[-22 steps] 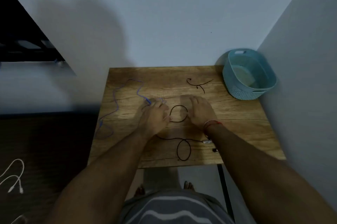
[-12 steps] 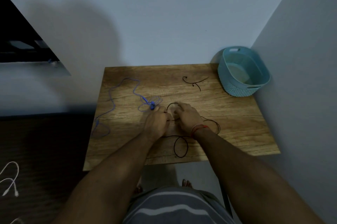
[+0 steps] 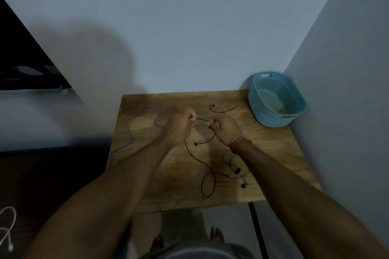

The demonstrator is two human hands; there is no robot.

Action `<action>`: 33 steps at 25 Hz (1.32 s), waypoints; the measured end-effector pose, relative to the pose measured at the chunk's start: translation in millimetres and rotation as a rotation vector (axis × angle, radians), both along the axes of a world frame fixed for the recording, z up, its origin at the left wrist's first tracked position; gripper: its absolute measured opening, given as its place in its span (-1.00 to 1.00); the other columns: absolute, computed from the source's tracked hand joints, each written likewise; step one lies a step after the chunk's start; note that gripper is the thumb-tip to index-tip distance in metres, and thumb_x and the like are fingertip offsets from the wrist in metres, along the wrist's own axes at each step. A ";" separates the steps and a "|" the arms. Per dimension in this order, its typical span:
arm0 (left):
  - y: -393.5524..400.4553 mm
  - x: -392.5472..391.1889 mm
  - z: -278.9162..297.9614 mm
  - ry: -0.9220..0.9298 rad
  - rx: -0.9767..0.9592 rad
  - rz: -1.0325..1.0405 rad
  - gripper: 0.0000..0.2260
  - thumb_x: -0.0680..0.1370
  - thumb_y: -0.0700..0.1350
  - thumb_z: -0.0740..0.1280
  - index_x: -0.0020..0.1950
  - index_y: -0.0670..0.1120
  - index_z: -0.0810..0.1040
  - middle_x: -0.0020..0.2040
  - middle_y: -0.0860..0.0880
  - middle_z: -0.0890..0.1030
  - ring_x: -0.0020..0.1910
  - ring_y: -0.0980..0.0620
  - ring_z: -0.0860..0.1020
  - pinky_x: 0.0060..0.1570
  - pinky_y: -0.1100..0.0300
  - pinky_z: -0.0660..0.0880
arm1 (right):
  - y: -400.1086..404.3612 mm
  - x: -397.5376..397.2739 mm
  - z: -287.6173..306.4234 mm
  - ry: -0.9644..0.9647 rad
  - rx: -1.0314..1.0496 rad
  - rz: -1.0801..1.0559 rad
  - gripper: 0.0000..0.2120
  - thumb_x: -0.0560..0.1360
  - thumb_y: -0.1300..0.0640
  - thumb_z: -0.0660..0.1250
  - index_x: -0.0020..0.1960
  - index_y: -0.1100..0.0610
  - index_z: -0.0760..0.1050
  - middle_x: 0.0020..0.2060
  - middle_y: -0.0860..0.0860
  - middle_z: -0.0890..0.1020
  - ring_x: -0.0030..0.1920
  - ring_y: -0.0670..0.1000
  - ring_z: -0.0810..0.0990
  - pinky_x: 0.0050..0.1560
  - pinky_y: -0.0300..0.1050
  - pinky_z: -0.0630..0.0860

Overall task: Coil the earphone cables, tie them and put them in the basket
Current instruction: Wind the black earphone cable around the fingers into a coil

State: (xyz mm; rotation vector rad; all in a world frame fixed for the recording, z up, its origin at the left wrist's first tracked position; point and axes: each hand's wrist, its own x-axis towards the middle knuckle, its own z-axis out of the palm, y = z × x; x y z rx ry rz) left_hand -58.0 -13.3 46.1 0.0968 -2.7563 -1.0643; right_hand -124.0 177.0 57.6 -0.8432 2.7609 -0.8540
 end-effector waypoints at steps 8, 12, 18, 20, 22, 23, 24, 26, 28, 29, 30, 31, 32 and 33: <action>-48.9 -87.5 181.9 0.222 0.298 0.137 -0.89 0.69 -0.20 0.21 0.09 -0.12 0.53 -0.14 -0.03 0.63 -0.23 0.03 0.55 -0.14 0.09 0.56 | -11.5 -66.9 184.7 -0.485 -0.589 0.069 -0.75 0.64 0.15 0.26 -0.18 0.19 0.55 -0.52 0.08 0.57 -0.57 0.06 0.53 -0.11 0.23 0.58; -69.4 -119.4 260.0 0.342 0.300 0.288 -0.87 0.67 -0.17 0.20 0.09 -0.05 0.55 -0.07 -0.03 0.66 -0.23 0.21 0.52 -0.24 0.33 0.44 | -10.9 -76.6 264.9 -0.525 -0.630 0.137 -0.72 0.66 0.11 0.21 -0.18 0.17 0.51 -0.54 0.05 0.46 -0.61 0.00 0.40 -0.25 0.06 0.63; -67.1 -132.0 307.4 0.390 0.302 0.315 -0.91 0.64 -0.11 0.30 0.04 0.00 0.61 -0.12 -0.01 0.68 -0.20 0.10 0.57 -0.28 0.30 0.41 | -10.6 -64.8 345.0 -0.707 -1.072 0.346 -0.76 0.69 0.14 0.10 -0.06 0.14 0.47 -0.42 -0.01 0.59 -0.50 -0.05 0.54 -0.35 -0.09 0.64; -52.1 -127.2 302.0 0.376 0.276 0.259 -0.91 0.62 -0.08 0.34 0.00 0.02 0.65 -0.19 0.00 0.69 -0.25 0.06 0.59 -0.26 0.24 0.42 | -17.9 -66.9 354.9 -0.686 -1.230 0.410 -0.78 0.68 0.16 0.10 -0.02 0.16 0.48 -0.17 0.07 0.73 -0.22 0.05 0.73 0.00 0.05 0.68; -30.5 -113.0 287.4 0.352 0.229 0.183 -0.88 0.62 -0.06 0.36 -0.01 0.01 0.71 -0.21 0.00 0.71 -0.23 0.03 0.63 -0.23 0.24 0.46 | -25.0 -74.6 356.0 -0.604 -1.343 0.402 -0.79 0.69 0.17 0.09 -0.01 0.15 0.47 0.06 0.15 0.72 0.08 0.14 0.72 0.28 0.11 0.52; -18.5 -102.5 279.6 0.339 0.214 0.134 -0.88 0.62 -0.06 0.37 -0.03 0.04 0.71 -0.22 0.02 0.71 -0.21 0.03 0.65 -0.21 0.26 0.48 | -27.8 -78.2 353.9 -0.565 -1.386 0.363 -0.79 0.70 0.19 0.08 -0.01 0.15 0.46 0.14 0.17 0.70 0.16 0.15 0.69 0.33 0.09 0.46; -7.4 -91.0 271.9 0.318 0.197 0.081 -0.89 0.61 -0.04 0.39 -0.05 0.07 0.71 -0.24 0.06 0.70 -0.21 0.09 0.66 -0.21 0.31 0.47 | -29.5 -82.1 348.9 -0.537 -1.419 0.310 -0.79 0.70 0.21 0.07 -0.01 0.15 0.46 0.20 0.19 0.67 0.20 0.16 0.67 0.34 0.06 0.43; 10.1 -67.7 261.9 0.299 0.128 -0.009 -0.90 0.61 0.00 0.40 -0.01 0.09 0.72 -0.25 0.14 0.69 -0.23 0.23 0.63 -0.21 0.39 0.45 | -31.0 -87.4 334.2 -0.480 -1.428 0.204 -0.79 0.70 0.25 0.06 0.00 0.16 0.45 0.26 0.24 0.62 0.23 0.18 0.65 0.35 0.05 0.43; 19.7 -49.0 261.3 0.325 0.054 -0.058 -0.87 0.61 0.02 0.40 0.07 0.07 0.73 -0.19 0.17 0.71 -0.18 0.24 0.65 -0.15 0.35 0.52 | -29.7 -89.0 317.7 -0.390 -1.361 0.117 -0.78 0.70 0.28 0.06 -0.01 0.16 0.44 0.22 0.26 0.64 0.23 0.18 0.65 0.35 0.05 0.46; 22.3 -41.1 267.2 0.343 0.024 -0.067 -0.87 0.60 0.03 0.41 0.08 0.07 0.74 -0.16 0.16 0.72 -0.16 0.22 0.65 -0.12 0.31 0.55 | -28.2 -88.5 310.4 -0.337 -1.308 0.090 -0.78 0.69 0.30 0.06 -0.03 0.16 0.44 0.17 0.26 0.67 0.22 0.17 0.66 0.32 0.03 0.47; 24.0 -34.6 278.0 0.365 -0.004 -0.066 -0.88 0.59 0.03 0.42 0.05 0.06 0.74 -0.17 0.15 0.72 -0.18 0.22 0.65 -0.14 0.31 0.54 | -26.0 -86.7 304.9 -0.292 -1.247 0.078 -0.80 0.68 0.31 0.08 -0.03 0.18 0.44 0.13 0.27 0.69 0.20 0.16 0.67 0.30 0.01 0.48; 24.2 -30.8 291.6 0.393 -0.031 -0.056 -0.89 0.58 0.03 0.43 0.01 0.06 0.74 -0.22 0.16 0.70 -0.23 0.23 0.63 -0.19 0.33 0.50 | -23.5 -83.5 300.9 -0.251 -1.178 0.078 -0.82 0.67 0.30 0.09 -0.02 0.21 0.44 0.09 0.27 0.70 0.17 0.15 0.69 0.27 -0.02 0.50; 23.1 -29.5 307.9 0.425 -0.058 -0.041 -0.91 0.57 0.03 0.44 -0.05 0.07 0.73 -0.28 0.19 0.66 -0.29 0.24 0.59 -0.24 0.37 0.44 | -21.4 -79.2 298.4 -0.207 -1.110 0.087 -0.84 0.66 0.28 0.11 -0.01 0.26 0.44 0.05 0.27 0.71 0.11 0.13 0.70 0.22 -0.05 0.53; 20.5 -31.4 325.3 0.455 -0.080 -0.025 -0.91 0.56 0.04 0.45 -0.09 0.07 0.72 -0.34 0.22 0.61 -0.33 0.26 0.56 -0.28 0.38 0.38 | -19.8 -75.4 296.7 -0.159 -1.055 0.100 -0.83 0.66 0.25 0.13 0.01 0.32 0.44 0.01 0.26 0.70 0.03 0.12 0.70 0.13 -0.06 0.56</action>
